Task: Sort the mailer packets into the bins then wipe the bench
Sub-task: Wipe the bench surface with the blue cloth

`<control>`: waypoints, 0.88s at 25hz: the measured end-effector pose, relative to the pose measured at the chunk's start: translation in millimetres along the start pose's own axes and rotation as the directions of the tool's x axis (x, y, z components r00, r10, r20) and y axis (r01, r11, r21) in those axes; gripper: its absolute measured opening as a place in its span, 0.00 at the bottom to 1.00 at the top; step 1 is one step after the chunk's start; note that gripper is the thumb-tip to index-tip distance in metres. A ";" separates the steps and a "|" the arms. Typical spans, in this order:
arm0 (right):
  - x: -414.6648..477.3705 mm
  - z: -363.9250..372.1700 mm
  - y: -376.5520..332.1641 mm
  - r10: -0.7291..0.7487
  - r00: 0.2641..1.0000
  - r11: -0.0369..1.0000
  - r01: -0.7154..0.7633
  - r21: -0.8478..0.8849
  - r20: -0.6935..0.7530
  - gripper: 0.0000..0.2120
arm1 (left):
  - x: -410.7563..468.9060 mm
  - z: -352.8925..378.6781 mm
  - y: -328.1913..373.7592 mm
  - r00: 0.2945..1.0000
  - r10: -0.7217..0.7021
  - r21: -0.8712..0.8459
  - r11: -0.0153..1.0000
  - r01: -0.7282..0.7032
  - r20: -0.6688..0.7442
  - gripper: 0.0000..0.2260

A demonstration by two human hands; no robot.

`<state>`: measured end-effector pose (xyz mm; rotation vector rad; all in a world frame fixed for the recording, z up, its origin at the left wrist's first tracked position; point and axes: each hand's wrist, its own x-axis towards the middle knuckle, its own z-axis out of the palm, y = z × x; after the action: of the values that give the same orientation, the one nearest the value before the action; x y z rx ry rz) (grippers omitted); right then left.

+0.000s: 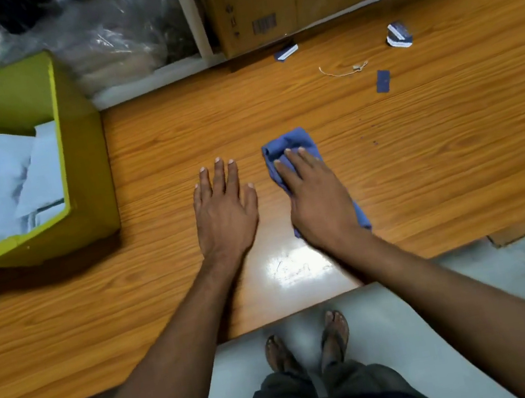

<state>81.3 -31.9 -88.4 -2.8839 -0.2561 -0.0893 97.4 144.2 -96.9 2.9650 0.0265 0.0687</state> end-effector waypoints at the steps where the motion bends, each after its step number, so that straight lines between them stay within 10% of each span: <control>1: -30.2 0.3 -5.1 -0.065 0.998 0.998 0.065 0.022 0.014 0.31 | -1.4 -1.3 0.7 1.000 -0.012 -0.016 1.000 0.012 0.009 0.28; 7: 45.9 -10.9 34.6 0.181 0.981 0.983 -0.183 -0.017 -0.076 0.29 | -2.7 -1.4 -1.9 0.999 -0.005 -0.006 1.000 0.006 0.044 0.30; 13: -61.5 -3.2 -17.5 -0.074 0.997 0.996 0.075 0.040 -0.023 0.30 | -42.6 5.2 17.8 1.000 -0.026 -0.054 0.998 0.027 0.012 0.27; 18: 15.1 -22.7 58.8 0.211 0.966 0.976 -0.217 -0.021 -0.152 0.31 | -46.9 4.9 28.2 0.999 -0.020 -0.016 1.000 0.021 0.037 0.29; 22: -17.5 -12.9 19.5 0.088 0.992 0.996 -0.089 -0.010 -0.095 0.29 | -50.7 2.2 26.9 1.000 0.021 -0.044 0.999 -0.020 0.014 0.27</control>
<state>67.1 -56.6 -82.0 -2.8904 -0.1103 -0.2109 47.3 116.3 -96.6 2.9223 -0.0075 0.0506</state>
